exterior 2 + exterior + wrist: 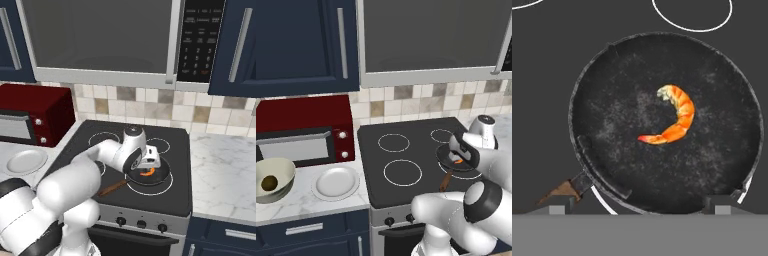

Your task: Place the shrimp on the plate and place the avocado on the same plate.

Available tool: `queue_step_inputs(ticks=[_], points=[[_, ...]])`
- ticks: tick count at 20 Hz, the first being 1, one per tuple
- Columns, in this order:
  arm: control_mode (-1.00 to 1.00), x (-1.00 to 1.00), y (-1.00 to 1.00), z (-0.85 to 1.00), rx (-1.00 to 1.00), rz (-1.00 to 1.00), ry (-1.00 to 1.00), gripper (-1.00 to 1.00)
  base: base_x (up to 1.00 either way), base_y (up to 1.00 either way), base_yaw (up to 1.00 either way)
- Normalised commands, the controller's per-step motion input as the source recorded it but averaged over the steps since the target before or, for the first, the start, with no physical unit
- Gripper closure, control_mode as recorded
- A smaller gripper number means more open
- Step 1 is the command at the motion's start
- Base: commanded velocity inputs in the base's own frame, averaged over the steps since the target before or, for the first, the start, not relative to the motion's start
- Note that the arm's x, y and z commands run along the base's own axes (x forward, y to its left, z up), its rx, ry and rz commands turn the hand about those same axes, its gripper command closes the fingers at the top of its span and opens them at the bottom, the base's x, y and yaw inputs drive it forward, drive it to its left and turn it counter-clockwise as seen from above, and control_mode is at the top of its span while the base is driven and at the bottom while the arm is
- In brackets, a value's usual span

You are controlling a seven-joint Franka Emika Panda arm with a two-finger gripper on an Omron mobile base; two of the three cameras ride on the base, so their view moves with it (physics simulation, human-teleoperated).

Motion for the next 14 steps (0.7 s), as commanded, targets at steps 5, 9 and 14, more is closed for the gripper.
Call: queue_step_inputs(ticks=[5,9,14], points=[[-1.0,0.18,-0.18,-0.12,0.0,0.0,0.0,-1.0,0.0,0.0,0.0],[-1.0,0.34,-0.15,-0.04,0.0,0.0,0.0,-1.0,0.0,0.0,0.0],[-1.0,0.32,-0.11,-0.04,0.0,0.0,0.0,-1.0,0.0,0.0,0.0]])
